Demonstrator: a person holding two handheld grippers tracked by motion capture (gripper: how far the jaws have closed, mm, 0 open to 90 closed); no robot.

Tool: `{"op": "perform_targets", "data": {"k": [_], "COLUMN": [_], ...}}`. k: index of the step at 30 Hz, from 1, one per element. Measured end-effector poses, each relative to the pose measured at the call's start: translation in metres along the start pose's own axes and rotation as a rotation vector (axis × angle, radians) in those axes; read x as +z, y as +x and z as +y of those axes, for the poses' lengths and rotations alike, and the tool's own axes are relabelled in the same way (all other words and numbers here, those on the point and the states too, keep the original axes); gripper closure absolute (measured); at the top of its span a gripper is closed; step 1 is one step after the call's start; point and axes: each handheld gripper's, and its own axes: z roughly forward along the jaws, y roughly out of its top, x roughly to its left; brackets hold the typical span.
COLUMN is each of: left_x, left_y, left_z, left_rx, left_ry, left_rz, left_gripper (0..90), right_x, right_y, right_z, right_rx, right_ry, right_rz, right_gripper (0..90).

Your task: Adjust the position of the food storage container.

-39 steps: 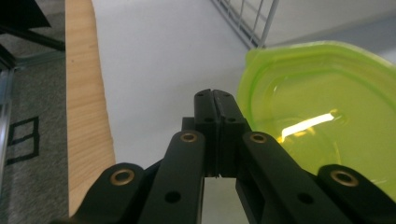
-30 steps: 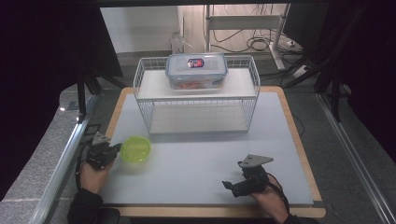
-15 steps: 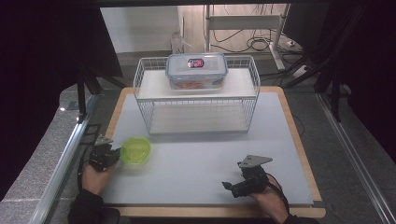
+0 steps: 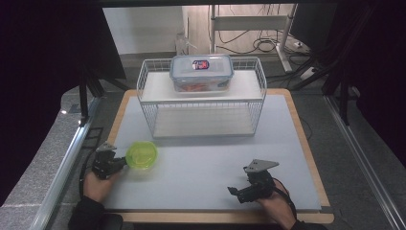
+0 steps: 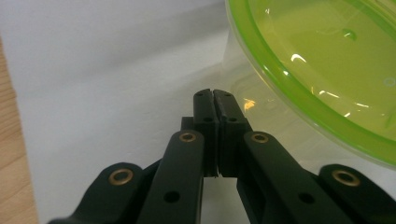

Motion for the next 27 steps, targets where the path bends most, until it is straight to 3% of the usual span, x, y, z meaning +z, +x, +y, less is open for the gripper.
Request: {"op": "perform_targets", "data": {"k": [8, 23, 27], "left_x": [0.01, 0.039, 0.045], "left_y": [-0.012, -0.056, -0.065], "left_z": [0.005, 0.026, 0.03], "left_rx": [0.032, 0.129, 0.138], "left_ry": [0.018, 0.06, 0.064], "left_rz": [-0.03, -0.108, -0.13], "left_gripper": [89.0, 89.1, 89.0], "right_x": [0.001, 0.002, 0.002], "right_y": [0.0, 0.0, 0.0], "right_z": [0.0, -0.001, -0.001], "right_rx": [-0.002, 0.001, 0.001], "right_ry": [0.005, 0.009, 0.011], "right_rz": [-0.002, -0.004, -0.004], "right_gripper": [4.0, 4.0, 4.0]}}
